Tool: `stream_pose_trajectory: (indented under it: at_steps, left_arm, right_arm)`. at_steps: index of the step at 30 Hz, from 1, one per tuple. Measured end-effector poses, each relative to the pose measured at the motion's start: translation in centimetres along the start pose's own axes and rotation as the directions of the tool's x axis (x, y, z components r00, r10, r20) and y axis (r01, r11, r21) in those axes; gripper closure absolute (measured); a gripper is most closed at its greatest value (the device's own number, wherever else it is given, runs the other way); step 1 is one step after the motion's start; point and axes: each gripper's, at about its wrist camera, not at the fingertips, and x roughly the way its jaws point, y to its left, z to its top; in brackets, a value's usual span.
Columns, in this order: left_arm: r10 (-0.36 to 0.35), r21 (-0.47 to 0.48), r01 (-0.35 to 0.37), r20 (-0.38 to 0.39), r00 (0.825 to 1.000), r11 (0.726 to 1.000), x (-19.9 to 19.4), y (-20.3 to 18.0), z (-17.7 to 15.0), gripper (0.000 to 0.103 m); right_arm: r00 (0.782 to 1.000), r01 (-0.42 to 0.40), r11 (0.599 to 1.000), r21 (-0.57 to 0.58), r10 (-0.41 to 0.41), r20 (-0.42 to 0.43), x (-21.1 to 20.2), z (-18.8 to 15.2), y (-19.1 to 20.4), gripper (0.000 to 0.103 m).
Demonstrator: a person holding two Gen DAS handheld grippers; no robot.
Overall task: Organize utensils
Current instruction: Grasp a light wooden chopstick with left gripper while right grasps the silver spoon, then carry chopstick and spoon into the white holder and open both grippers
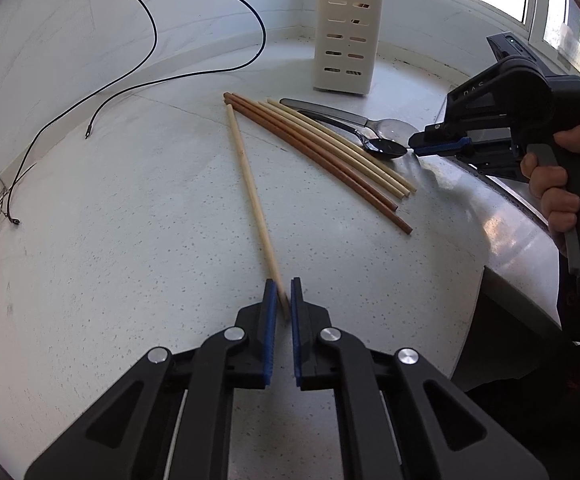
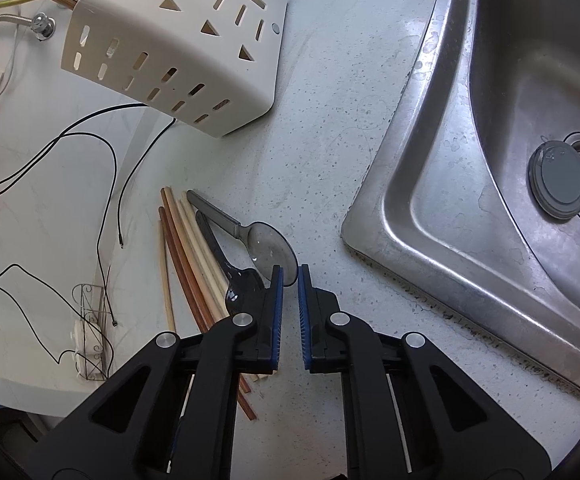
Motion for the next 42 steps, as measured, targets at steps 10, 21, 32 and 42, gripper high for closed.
stream_pose_trajectory:
  at_steps: [10,21,32,42]
  left_arm:
    - [0.038,-0.032,-0.035,0.108,0.993,0.999,-2.6,1.2,1.6,0.098]
    - [0.099,-0.053,-0.089,0.259,0.961,0.995,-6.5,3.1,7.2,0.099]
    - [0.115,-0.048,-0.104,0.381,0.917,0.993,-8.2,3.6,12.5,0.099]
    - [0.087,-0.037,-0.079,0.455,0.886,0.996,-8.7,3.2,16.4,0.099]
  right_arm:
    - [0.998,0.010,0.999,-0.043,-0.007,0.057,-1.4,0.2,0.5,0.100]
    - [0.976,0.111,0.967,-0.229,-0.063,0.209,-5.5,1.1,4.0,0.101]
    - [0.945,0.142,0.930,-0.339,-0.026,0.325,-9.7,1.6,7.1,0.101]
    - [0.917,0.166,0.916,-0.365,-0.007,0.400,-11.9,2.7,8.4,0.101]
